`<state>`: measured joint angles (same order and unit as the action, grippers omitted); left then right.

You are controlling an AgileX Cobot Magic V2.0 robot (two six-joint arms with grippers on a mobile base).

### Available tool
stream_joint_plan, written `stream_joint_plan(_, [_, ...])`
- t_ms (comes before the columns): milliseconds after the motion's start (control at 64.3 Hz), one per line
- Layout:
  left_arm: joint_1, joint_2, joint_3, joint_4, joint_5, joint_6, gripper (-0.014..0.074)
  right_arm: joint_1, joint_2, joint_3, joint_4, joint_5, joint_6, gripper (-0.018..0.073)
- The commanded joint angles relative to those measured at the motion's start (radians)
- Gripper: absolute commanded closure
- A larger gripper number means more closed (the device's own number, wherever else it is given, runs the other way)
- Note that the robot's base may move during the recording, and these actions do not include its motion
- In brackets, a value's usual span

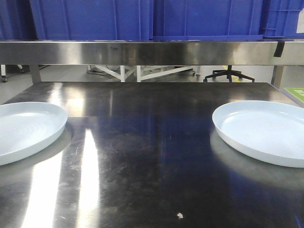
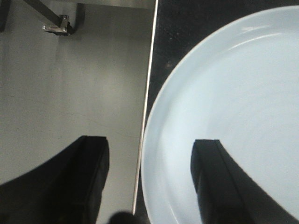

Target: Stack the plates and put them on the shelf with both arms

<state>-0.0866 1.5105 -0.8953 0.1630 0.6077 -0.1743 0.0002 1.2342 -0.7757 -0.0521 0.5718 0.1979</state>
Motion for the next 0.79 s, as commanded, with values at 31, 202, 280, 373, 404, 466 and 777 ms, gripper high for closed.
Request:
stream_joint_plan(31, [0.001,-0.011,-0.031,0.005,-0.049,-0.014,0.0154,-0.002,-0.018,-0.035,-0.007,-0.052,-0.003,0.0192])
stream_joint_plan(202, [0.001,0.015,-0.031,0.005,-0.051,-0.016,0.0154,-0.002,-0.018,-0.035,-0.007,-0.049,-0.003,0.0192])
stream_joint_plan(280, [0.001,0.026,-0.031,0.005,-0.052,-0.024,0.0154,-0.002,-0.018,-0.035,-0.007,-0.046,-0.003,0.0192])
stream_joint_plan(373, [0.001,0.035,-0.031,0.005,-0.053,-0.024,0.0155,-0.002,-0.018,-0.035,-0.007,-0.046,-0.003,0.0192])
stream_joint_plan(404, [0.001,0.038,-0.031,0.005,-0.053,-0.024,0.0160,-0.002,-0.018,-0.035,-0.007,-0.046,-0.003,0.0192])
stream_joint_plan(466, [0.001,0.040,-0.031,0.005,-0.053,-0.024,0.0207,-0.002,-0.018,-0.035,-0.007,-0.046,-0.003,0.0192])
stream_joint_plan(777, [-0.011,0.018,-0.063,-0.002,-0.007,-0.024,0.0502,-0.002,-0.018,-0.035,-0.007,-0.046,-0.003,0.0192])
